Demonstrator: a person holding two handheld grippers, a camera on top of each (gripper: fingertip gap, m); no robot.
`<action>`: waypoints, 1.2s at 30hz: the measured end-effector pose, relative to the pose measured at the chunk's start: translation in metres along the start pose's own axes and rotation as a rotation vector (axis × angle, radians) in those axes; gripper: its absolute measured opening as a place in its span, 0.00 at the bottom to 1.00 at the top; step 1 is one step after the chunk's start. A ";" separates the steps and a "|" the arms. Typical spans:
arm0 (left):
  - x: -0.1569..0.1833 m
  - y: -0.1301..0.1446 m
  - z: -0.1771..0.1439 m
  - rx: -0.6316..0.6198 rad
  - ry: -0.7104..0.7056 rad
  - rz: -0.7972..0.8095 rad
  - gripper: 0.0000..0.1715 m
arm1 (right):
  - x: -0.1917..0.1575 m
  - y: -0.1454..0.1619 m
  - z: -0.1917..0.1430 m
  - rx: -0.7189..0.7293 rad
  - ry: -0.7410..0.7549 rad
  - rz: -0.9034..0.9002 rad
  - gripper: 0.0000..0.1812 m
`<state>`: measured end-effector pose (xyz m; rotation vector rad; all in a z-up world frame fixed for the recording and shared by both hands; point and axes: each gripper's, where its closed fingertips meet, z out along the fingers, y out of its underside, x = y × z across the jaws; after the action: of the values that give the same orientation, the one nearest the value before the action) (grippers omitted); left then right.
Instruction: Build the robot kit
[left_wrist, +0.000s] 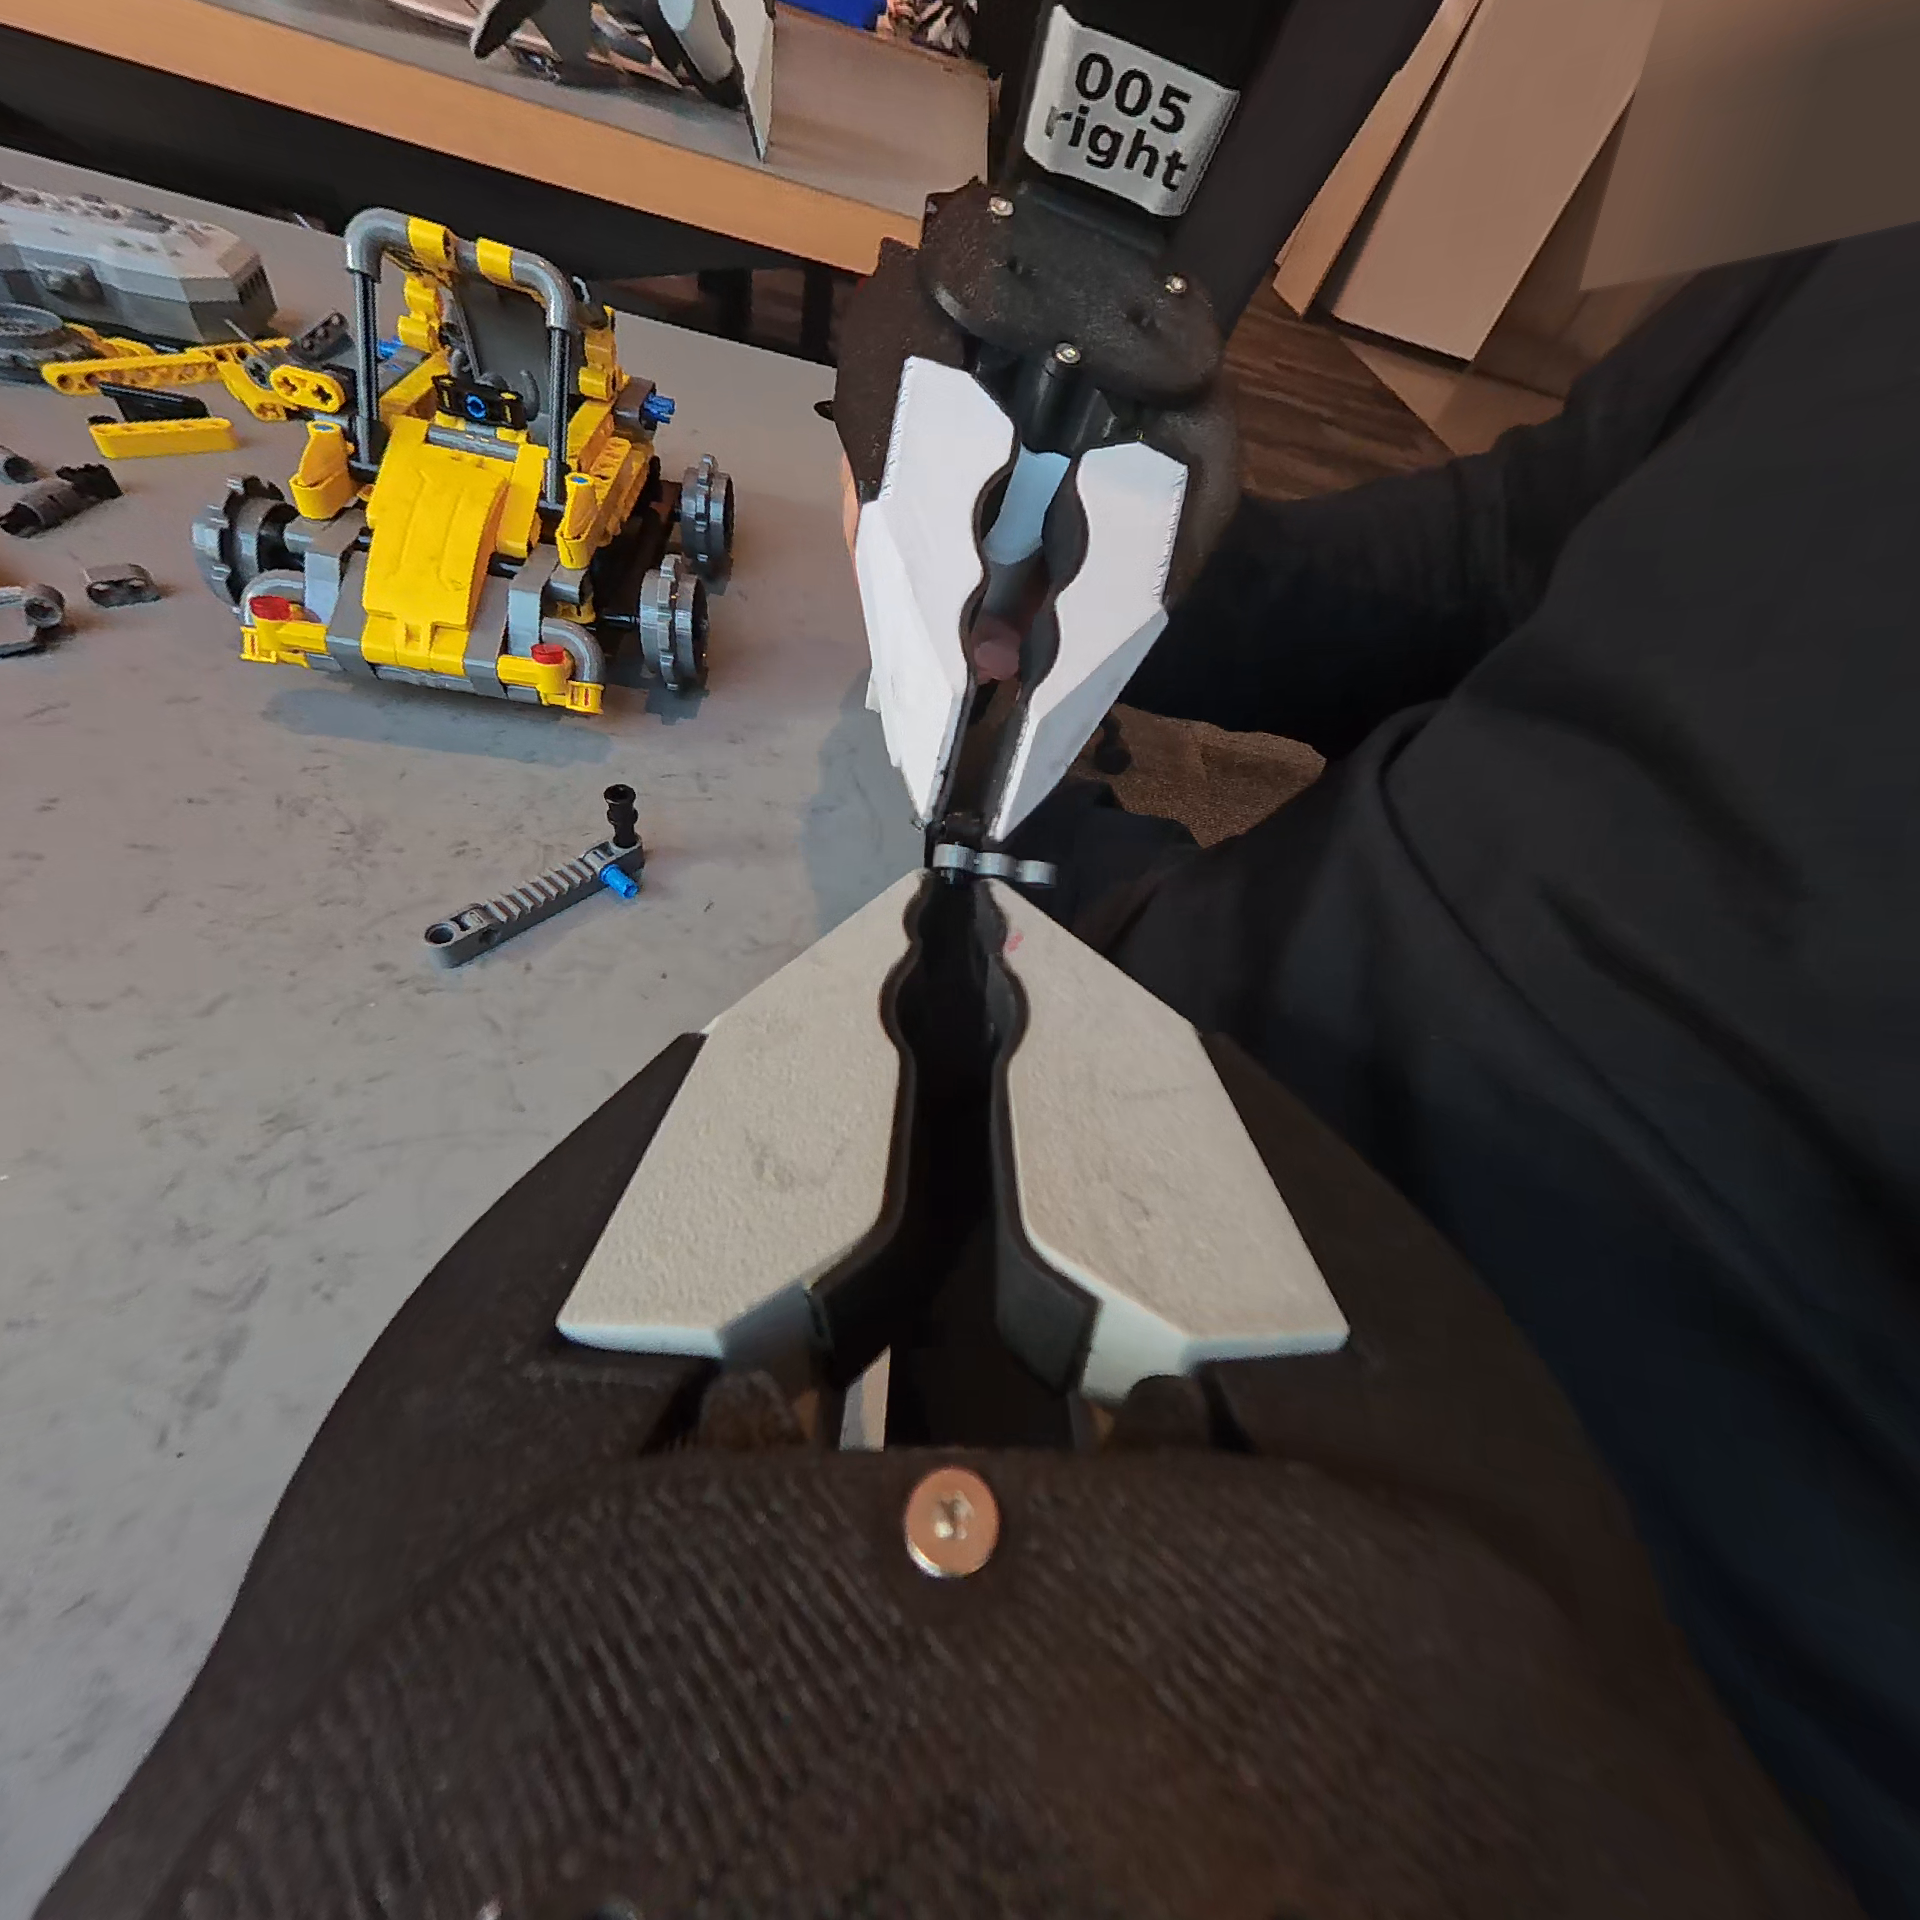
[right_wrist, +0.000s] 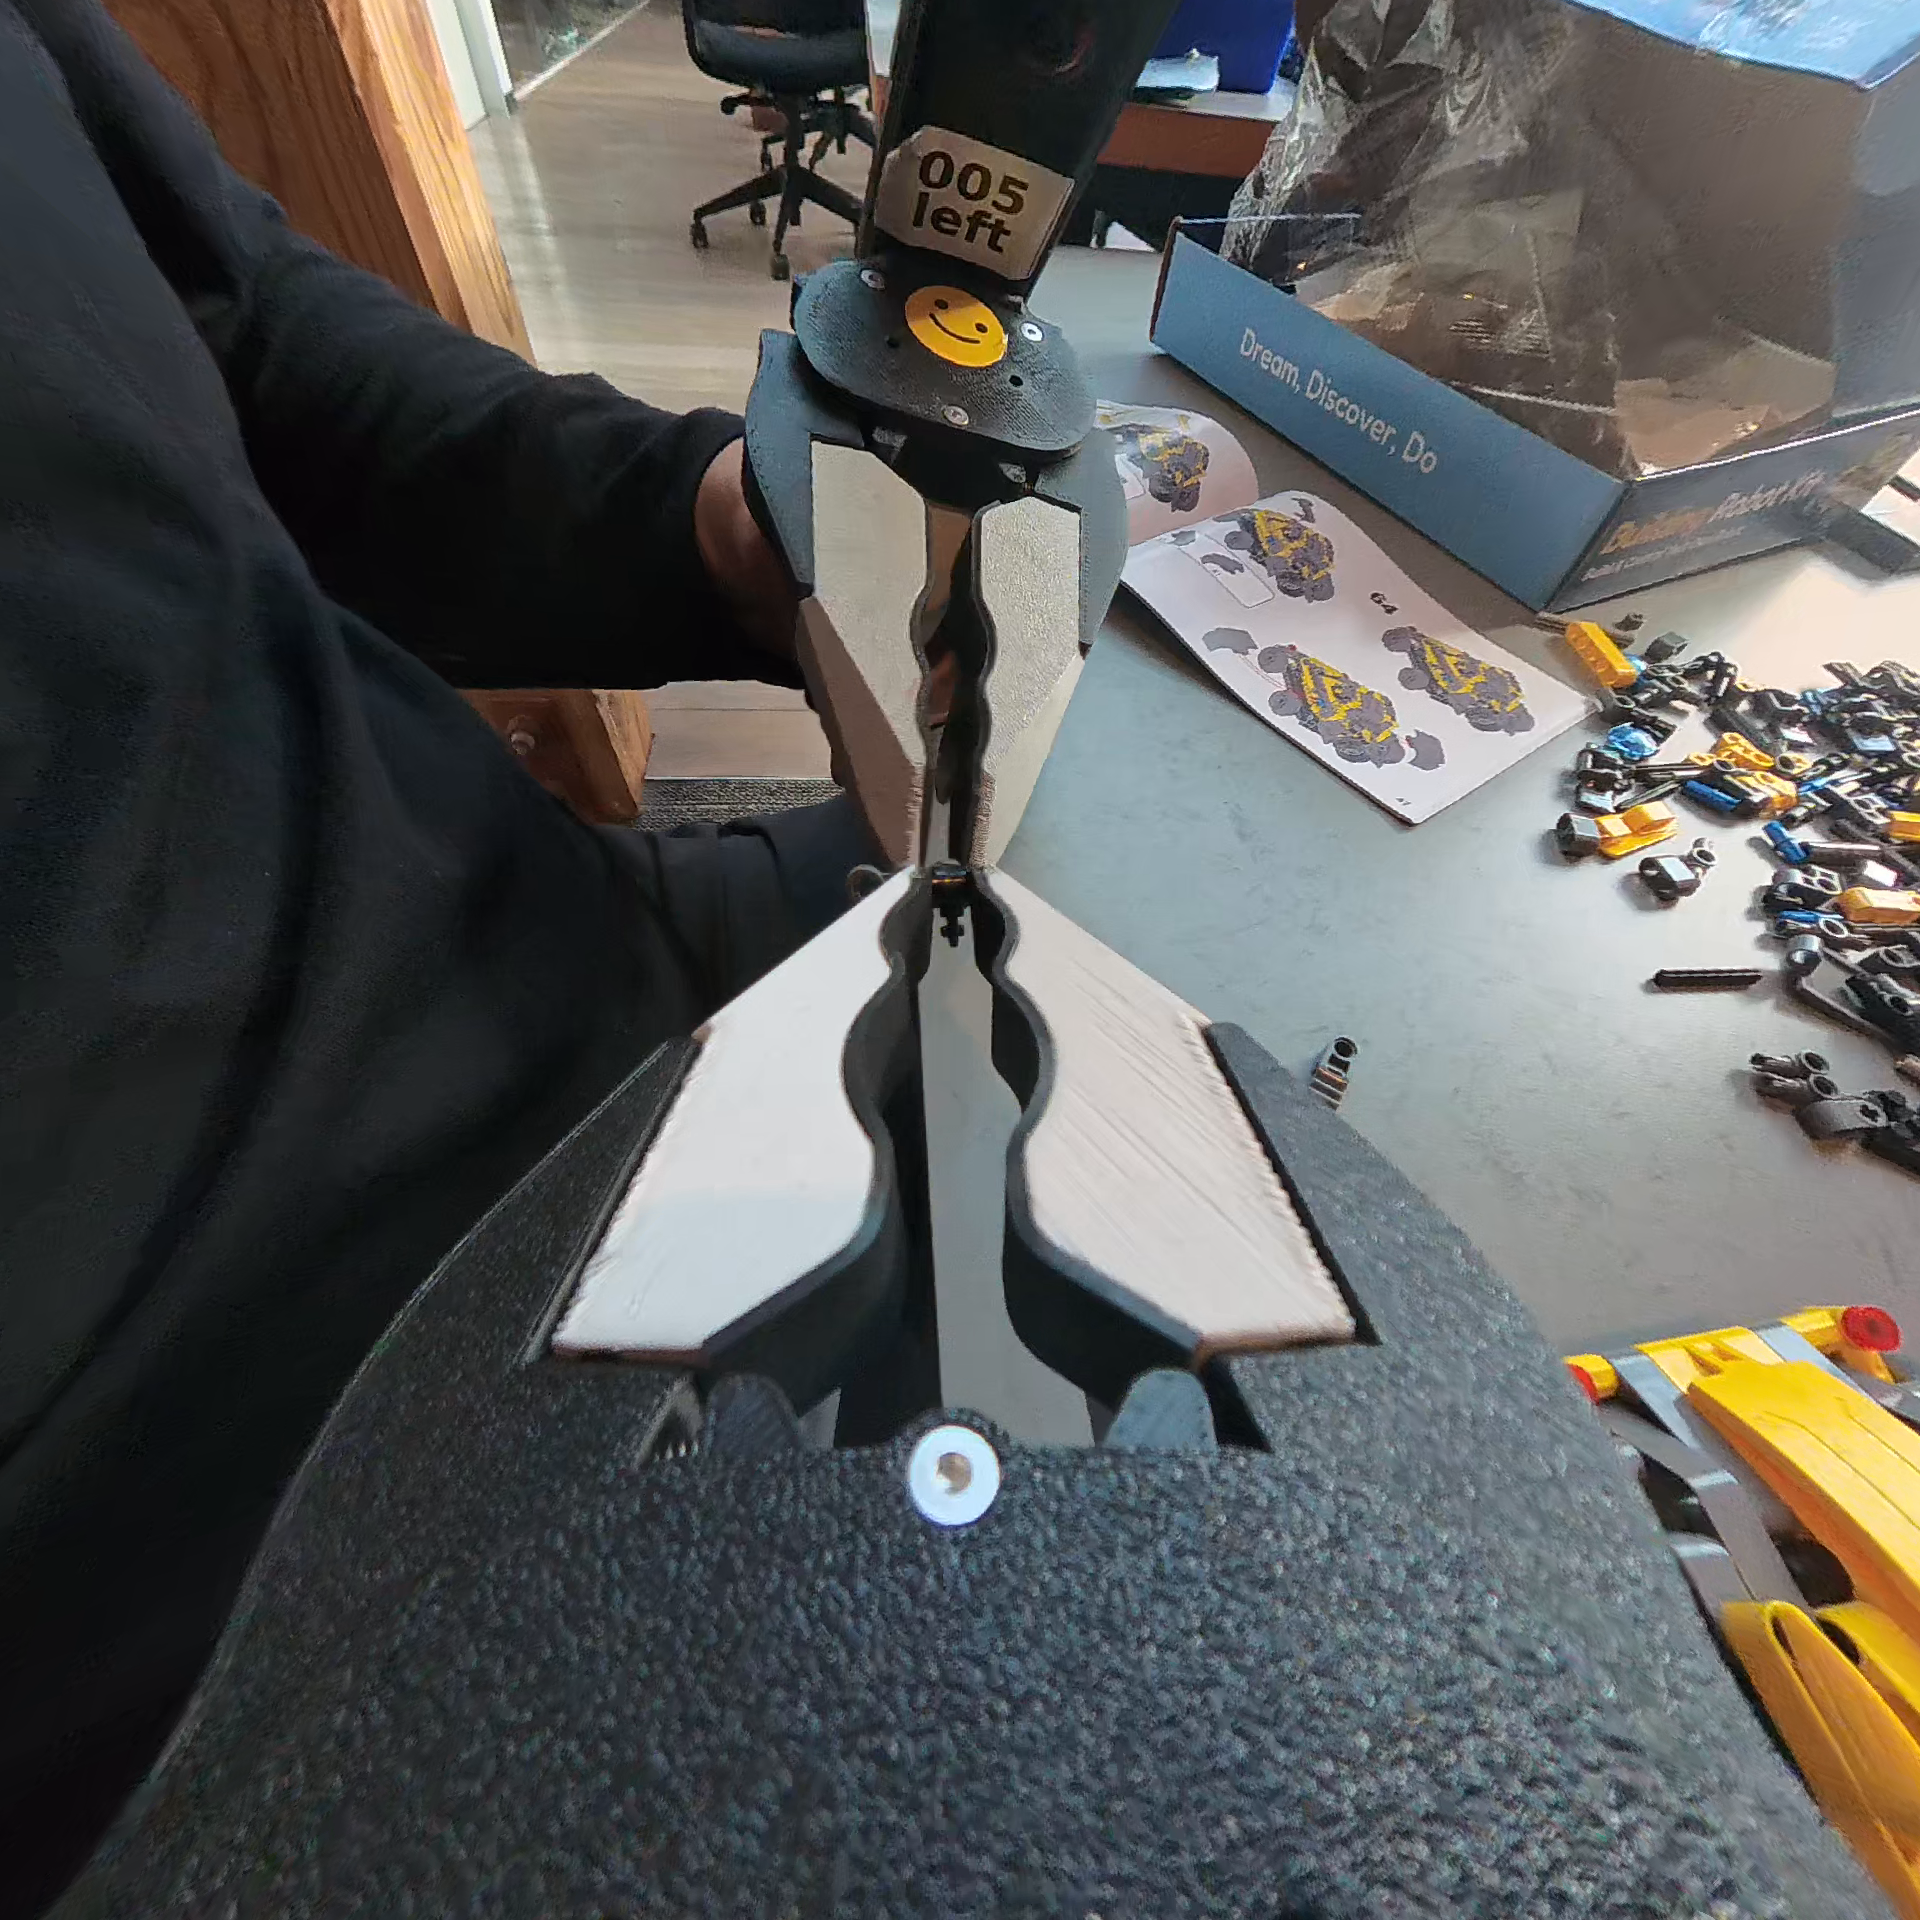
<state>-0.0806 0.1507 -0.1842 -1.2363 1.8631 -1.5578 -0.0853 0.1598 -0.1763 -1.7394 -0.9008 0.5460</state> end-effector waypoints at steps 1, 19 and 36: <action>0.000 0.001 0.000 -0.006 -0.004 0.006 0.03 | 0.001 0.000 0.000 0.000 0.005 0.000 0.04; -0.025 0.015 -0.001 -0.117 -0.180 -0.025 0.25 | 0.024 0.019 0.004 -0.096 0.087 0.095 0.04; -0.052 0.046 -0.008 -0.296 -0.325 -0.221 0.18 | 0.027 0.027 0.009 -0.147 0.081 0.127 0.04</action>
<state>-0.0765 0.1969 -0.2367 -1.7615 1.8322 -1.1167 -0.0671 0.1824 -0.2035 -1.9479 -0.7933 0.4979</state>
